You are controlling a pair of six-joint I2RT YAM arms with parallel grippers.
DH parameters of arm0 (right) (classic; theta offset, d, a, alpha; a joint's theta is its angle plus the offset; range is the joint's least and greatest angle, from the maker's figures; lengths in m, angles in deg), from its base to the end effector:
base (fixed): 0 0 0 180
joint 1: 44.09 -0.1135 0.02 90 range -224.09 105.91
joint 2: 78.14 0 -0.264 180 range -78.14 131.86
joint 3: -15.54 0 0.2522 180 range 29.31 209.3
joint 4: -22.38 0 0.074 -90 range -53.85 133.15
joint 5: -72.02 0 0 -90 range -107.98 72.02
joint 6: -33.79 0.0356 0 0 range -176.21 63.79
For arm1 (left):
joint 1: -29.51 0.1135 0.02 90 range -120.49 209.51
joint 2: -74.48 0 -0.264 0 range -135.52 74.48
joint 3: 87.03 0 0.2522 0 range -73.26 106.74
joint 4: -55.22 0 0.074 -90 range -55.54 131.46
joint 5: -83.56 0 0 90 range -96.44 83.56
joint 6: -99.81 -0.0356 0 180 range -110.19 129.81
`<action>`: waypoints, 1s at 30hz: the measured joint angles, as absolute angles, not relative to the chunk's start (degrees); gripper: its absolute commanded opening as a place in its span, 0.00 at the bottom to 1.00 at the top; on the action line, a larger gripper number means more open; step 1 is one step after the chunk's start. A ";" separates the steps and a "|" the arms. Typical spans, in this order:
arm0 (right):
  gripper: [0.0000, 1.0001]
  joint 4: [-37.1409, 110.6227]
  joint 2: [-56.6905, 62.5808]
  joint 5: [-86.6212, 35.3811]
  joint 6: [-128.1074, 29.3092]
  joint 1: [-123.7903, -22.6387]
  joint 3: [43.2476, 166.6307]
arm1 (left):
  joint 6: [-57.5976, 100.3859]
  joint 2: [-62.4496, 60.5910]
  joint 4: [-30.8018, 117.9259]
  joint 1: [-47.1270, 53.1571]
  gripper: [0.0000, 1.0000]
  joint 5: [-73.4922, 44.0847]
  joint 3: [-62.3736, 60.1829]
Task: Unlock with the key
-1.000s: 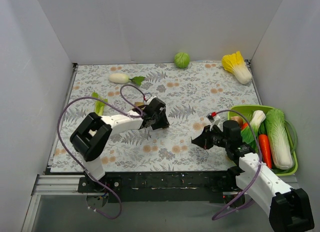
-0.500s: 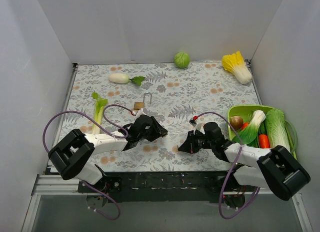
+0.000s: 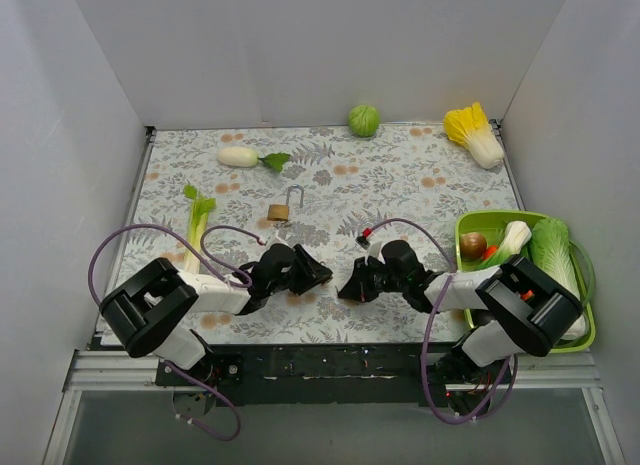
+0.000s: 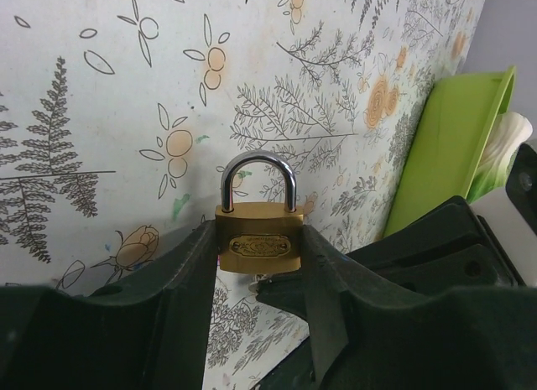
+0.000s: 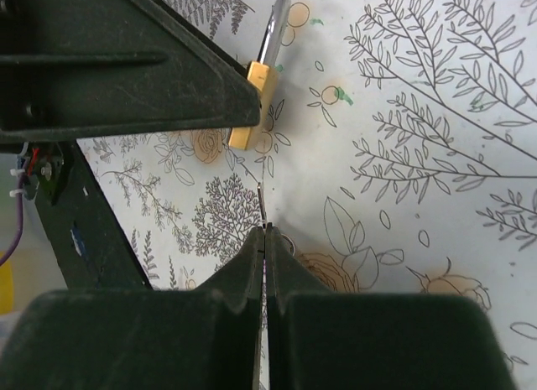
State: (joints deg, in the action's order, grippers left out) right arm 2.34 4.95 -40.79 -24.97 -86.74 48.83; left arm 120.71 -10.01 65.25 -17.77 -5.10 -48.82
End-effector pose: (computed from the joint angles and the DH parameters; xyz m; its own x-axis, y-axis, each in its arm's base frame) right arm 0.1699 0.1753 0.1299 -0.7644 -0.0542 -0.6424 -0.5563 0.5591 0.6148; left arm 0.1752 -0.1885 0.1292 -0.5311 -0.8015 0.2748 -0.6322 0.1589 -0.7583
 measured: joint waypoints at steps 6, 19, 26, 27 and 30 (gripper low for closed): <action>0.01 0.90 7.58 -38.03 -24.90 -89.23 50.25 | 122.32 -12.68 70.74 -17.75 0.00 -5.97 -50.63; 0.01 1.19 9.72 -35.83 -24.62 -90.11 52.81 | 123.63 -14.36 75.26 -17.75 0.00 -6.28 -51.57; 0.01 3.39 9.72 -34.69 -24.58 -90.37 54.06 | 123.46 -14.25 75.06 -17.73 0.00 -5.32 -51.57; 0.01 3.39 9.72 -34.62 -24.51 -90.37 54.06 | 123.39 -14.19 74.95 -17.73 0.00 -5.19 -51.57; 0.01 3.41 9.67 -34.47 -24.42 -90.37 54.06 | 123.13 -13.95 74.67 -17.73 0.00 -4.75 -51.57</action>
